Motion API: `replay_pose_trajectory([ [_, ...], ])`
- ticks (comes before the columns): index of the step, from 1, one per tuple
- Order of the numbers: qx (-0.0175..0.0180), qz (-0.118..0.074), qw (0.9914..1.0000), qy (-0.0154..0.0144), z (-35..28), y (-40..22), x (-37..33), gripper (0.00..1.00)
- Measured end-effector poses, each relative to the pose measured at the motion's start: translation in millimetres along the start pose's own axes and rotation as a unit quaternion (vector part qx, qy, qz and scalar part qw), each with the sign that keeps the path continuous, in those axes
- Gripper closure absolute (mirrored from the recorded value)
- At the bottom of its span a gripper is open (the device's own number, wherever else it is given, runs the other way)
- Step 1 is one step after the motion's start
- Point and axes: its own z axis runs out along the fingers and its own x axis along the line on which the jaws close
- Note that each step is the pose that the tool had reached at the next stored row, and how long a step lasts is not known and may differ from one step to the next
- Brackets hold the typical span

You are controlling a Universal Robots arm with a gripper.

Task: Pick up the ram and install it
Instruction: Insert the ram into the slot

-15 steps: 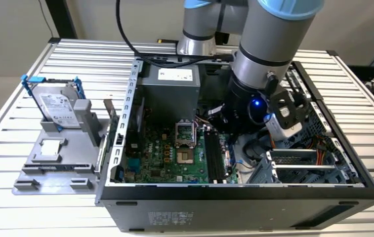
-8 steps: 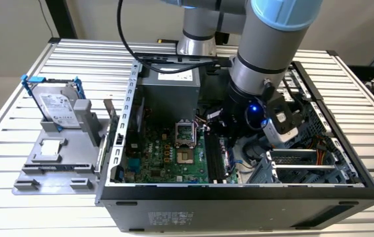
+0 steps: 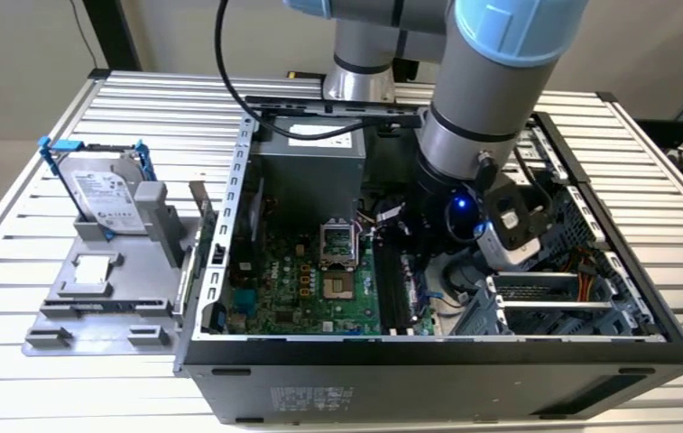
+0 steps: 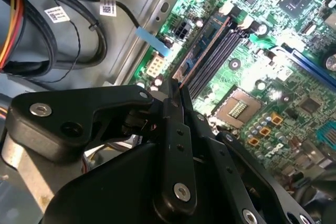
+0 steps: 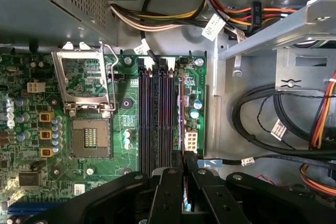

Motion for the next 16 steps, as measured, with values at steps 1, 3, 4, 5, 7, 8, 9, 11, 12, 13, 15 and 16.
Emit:
replay_pose_trajectory([
  [1,0.0000,0.000,1.00000,0.0000,1.9,0.2,0.1,1.00],
  [3,-0.0001,0.000,1.00000,0.0000,4.6,0.7,0.4,1.00],
  [4,0.0000,0.000,1.00000,0.0000,5.0,0.7,1.0,1.00],
  [5,0.0001,0.000,1.00000,0.0000,5.2,0.6,1.5,1.00],
  [7,-0.0001,0.000,1.00000,0.0000,6.2,0.9,2.2,1.00],
  [8,-0.0001,0.000,1.00000,0.0000,6.9,1.0,2.3,1.00],
  [9,-0.0001,0.000,1.00000,0.0001,7.7,1.0,2.5,1.00],
  [11,0.0000,0.000,1.00000,0.0001,8.8,1.3,3.5,1.00],
  [12,0.0000,0.000,1.00000,0.0001,9.2,1.6,3.9,1.00],
  [13,0.0000,0.000,1.00000,0.0001,9.6,1.9,4.2,1.00],
  [15,0.0000,0.000,1.00000,0.0001,9.9,1.9,5.9,1.00],
  [16,-0.0001,0.000,1.00000,0.0001,10.6,2.0,6.6,1.00],
])
